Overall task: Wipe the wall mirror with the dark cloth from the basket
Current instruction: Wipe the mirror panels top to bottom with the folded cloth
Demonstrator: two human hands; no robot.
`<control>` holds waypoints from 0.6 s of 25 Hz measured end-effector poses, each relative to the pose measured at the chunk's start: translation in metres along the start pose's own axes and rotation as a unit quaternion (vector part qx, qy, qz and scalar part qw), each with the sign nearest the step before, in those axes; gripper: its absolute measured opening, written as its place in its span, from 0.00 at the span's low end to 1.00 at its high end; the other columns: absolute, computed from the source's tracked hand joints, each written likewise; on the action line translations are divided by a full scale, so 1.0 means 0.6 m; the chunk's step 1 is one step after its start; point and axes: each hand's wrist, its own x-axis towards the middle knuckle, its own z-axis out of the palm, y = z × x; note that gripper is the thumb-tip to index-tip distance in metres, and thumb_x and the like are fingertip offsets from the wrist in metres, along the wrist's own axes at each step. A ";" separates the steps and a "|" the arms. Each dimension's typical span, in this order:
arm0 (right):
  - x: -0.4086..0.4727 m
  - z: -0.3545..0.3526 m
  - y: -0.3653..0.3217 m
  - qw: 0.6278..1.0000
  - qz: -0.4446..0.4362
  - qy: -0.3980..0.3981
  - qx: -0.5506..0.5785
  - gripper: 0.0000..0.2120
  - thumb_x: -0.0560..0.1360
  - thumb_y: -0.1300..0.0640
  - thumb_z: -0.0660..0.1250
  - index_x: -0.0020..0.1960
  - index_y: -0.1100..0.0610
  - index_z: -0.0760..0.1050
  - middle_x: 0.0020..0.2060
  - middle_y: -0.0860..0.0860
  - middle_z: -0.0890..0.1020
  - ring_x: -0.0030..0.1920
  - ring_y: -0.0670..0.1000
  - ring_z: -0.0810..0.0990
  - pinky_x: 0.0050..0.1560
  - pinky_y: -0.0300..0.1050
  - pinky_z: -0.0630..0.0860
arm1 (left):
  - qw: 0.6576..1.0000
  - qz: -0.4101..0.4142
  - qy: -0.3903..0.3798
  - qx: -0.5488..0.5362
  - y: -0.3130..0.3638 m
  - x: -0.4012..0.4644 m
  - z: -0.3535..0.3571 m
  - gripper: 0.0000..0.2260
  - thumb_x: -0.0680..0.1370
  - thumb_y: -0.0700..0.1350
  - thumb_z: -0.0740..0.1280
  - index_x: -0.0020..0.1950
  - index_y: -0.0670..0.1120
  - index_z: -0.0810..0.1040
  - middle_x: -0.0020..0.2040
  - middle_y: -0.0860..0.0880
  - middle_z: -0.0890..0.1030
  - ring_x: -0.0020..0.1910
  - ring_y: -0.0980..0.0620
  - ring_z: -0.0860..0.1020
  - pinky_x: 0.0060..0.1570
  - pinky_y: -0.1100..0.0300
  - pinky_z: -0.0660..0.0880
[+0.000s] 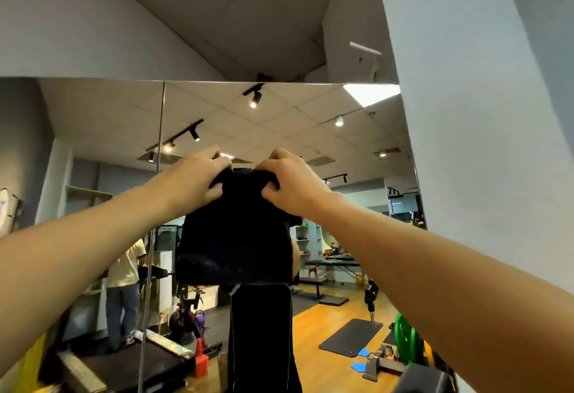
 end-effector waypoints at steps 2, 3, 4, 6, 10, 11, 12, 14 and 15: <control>-0.002 -0.078 -0.033 1.000 -0.007 -0.027 -0.005 0.16 0.79 0.60 0.65 0.66 0.58 0.79 0.56 0.54 0.75 0.51 0.52 0.74 0.54 0.45 0.73 | 0.999 -0.006 -0.029 0.018 0.031 0.011 -0.080 0.12 0.78 0.43 0.69 0.61 0.45 0.77 0.56 0.46 0.73 0.52 0.44 0.76 0.53 0.46 0.76; -0.004 -0.117 -0.048 0.999 -0.011 -0.041 -0.008 0.16 0.80 0.60 0.64 0.67 0.58 0.79 0.56 0.55 0.75 0.52 0.52 0.75 0.55 0.46 0.75 | 0.999 -0.007 -0.042 0.023 0.047 0.014 -0.120 0.11 0.78 0.43 0.69 0.60 0.45 0.77 0.56 0.47 0.73 0.51 0.45 0.76 0.52 0.47 0.76; -0.007 -0.152 -0.062 0.999 -0.015 -0.049 -0.010 0.16 0.80 0.60 0.64 0.67 0.59 0.79 0.56 0.55 0.75 0.53 0.54 0.76 0.56 0.47 0.75 | 0.999 -0.007 -0.047 0.024 0.063 0.018 -0.158 0.11 0.78 0.43 0.69 0.59 0.46 0.77 0.55 0.48 0.72 0.51 0.46 0.75 0.51 0.48 0.76; -0.009 -0.216 -0.083 0.998 -0.015 -0.054 -0.009 0.17 0.80 0.61 0.63 0.67 0.60 0.78 0.57 0.55 0.76 0.55 0.55 0.77 0.57 0.46 0.75 | 0.999 -0.013 -0.047 0.016 0.091 0.025 -0.225 0.09 0.78 0.43 0.69 0.58 0.46 0.77 0.54 0.48 0.73 0.51 0.47 0.75 0.51 0.51 0.75; -0.010 -0.307 -0.120 0.998 0.008 -0.068 0.009 0.15 0.81 0.61 0.63 0.66 0.61 0.78 0.58 0.57 0.77 0.57 0.57 0.77 0.61 0.51 0.75 | 0.997 -0.032 -0.070 0.002 0.132 0.025 -0.321 0.07 0.79 0.45 0.67 0.56 0.48 0.76 0.52 0.51 0.74 0.50 0.50 0.75 0.50 0.52 0.77; -0.011 -0.325 -0.131 0.997 0.010 -0.072 0.010 0.15 0.81 0.61 0.63 0.66 0.61 0.78 0.58 0.56 0.77 0.57 0.57 0.76 0.61 0.52 0.75 | 0.997 -0.034 -0.075 0.004 0.138 0.024 -0.341 0.07 0.79 0.46 0.67 0.56 0.49 0.76 0.52 0.51 0.74 0.50 0.50 0.76 0.49 0.51 0.77; -0.011 -0.341 -0.144 0.997 0.011 -0.075 0.010 0.14 0.81 0.61 0.63 0.65 0.61 0.78 0.57 0.56 0.77 0.57 0.57 0.76 0.61 0.53 0.76 | 0.996 -0.037 -0.076 0.005 0.141 0.020 -0.360 0.07 0.79 0.46 0.67 0.56 0.49 0.75 0.52 0.51 0.74 0.50 0.50 0.76 0.49 0.50 0.77; -0.010 -0.369 -0.174 0.997 0.012 -0.080 0.002 0.13 0.81 0.60 0.63 0.64 0.60 0.78 0.57 0.56 0.77 0.56 0.57 0.76 0.60 0.54 0.76 | 0.996 -0.044 -0.077 0.006 0.142 0.009 -0.396 0.07 0.79 0.47 0.67 0.56 0.49 0.75 0.52 0.51 0.74 0.49 0.50 0.76 0.48 0.49 0.78; -0.010 -0.378 -0.192 0.997 0.014 -0.082 -0.006 0.13 0.81 0.59 0.62 0.64 0.60 0.77 0.57 0.55 0.76 0.56 0.57 0.76 0.59 0.54 0.76 | 0.996 -0.046 -0.080 0.004 0.141 0.000 -0.413 0.07 0.79 0.48 0.67 0.55 0.49 0.74 0.52 0.51 0.74 0.49 0.50 0.76 0.48 0.50 0.78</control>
